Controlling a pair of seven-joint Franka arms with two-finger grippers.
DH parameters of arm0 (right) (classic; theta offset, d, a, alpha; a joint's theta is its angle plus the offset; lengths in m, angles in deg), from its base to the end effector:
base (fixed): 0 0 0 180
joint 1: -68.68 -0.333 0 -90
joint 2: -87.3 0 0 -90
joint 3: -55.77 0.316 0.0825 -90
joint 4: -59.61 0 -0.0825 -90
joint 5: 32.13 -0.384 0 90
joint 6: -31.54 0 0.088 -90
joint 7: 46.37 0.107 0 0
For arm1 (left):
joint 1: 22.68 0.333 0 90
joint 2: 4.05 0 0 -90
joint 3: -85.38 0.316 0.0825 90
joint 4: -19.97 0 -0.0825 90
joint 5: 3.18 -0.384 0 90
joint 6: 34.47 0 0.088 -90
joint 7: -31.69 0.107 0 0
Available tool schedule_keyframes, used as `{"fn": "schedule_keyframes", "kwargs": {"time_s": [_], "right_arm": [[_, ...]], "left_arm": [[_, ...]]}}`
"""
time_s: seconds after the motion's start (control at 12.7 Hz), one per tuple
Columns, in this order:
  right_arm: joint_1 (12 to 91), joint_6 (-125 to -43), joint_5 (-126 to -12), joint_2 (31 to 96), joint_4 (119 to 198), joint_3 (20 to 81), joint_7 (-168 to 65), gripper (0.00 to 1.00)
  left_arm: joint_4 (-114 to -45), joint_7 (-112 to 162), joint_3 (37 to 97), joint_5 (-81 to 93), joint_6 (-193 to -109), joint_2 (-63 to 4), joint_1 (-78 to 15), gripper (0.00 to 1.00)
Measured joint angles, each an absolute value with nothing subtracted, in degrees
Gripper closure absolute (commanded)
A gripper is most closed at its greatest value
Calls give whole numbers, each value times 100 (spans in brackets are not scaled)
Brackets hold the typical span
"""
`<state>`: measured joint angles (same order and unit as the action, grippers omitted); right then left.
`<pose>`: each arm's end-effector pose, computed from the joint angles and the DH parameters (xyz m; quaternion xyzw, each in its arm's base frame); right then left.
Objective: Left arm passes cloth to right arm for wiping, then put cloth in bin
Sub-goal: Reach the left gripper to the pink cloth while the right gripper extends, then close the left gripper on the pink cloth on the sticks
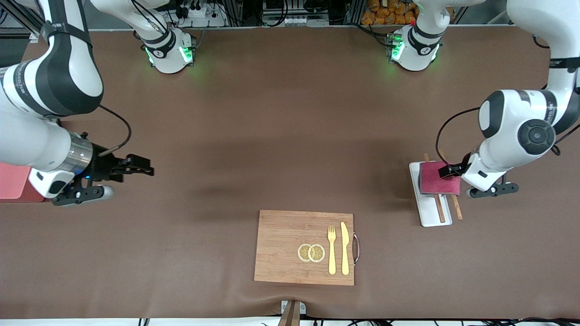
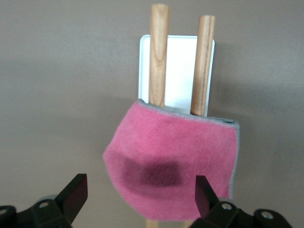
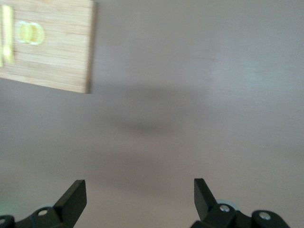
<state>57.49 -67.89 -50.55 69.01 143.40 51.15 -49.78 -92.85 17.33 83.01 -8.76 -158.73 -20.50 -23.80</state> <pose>0.6455 0.1103 0.5009 -0.9875 -0.0581 0.0262 0.1441 0.5957 -0.0317 0.3195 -0.9963 -0.0661 0.0377 0.0394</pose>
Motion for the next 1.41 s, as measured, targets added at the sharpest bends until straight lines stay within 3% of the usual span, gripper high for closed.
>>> {"fn": "schedule_keyframes", "kwargs": {"time_s": [0.08, 0.24, 0.63, 0.71, 1.1, 1.26, 1.41], "right_arm": [[5748, -6758, -5352, 6898, 14340, 5107, -4936, 0], [5803, -6465, -6038, 6882, 14341, 5061, -4892, 0], [5853, -6307, -6731, 6862, 14340, 5070, -4732, 0], [5805, -6307, -6743, 6862, 14338, 5084, -4560, 0], [5729, -6307, -6771, 6862, 14331, 5108, -4113, 0], [5728, -6307, -6775, 6862, 14321, 5108, -3670, 0], [5726, -6299, -6776, 6862, 14312, 5109, -3131, 0]], "left_arm": [[-9311, 1591, 8295, -876, -15897, -2090, -2444, 10], [-9350, 1428, 8282, -876, -15907, -2126, -2545, 22], [-9365, 1403, 8308, -877, -15936, -2178, -2533, 83], [-9365, 1403, 8322, -891, -15936, -2178, -2525, 86], [-9364, 1416, 8324, -901, -15952, -2178, -2492, 85], [-9364, 1416, 8324, -901, -15954, -2178, -2492, 78], [-9363, 1416, 8323, -901, -15954, -2178, -2492, 78]]}}
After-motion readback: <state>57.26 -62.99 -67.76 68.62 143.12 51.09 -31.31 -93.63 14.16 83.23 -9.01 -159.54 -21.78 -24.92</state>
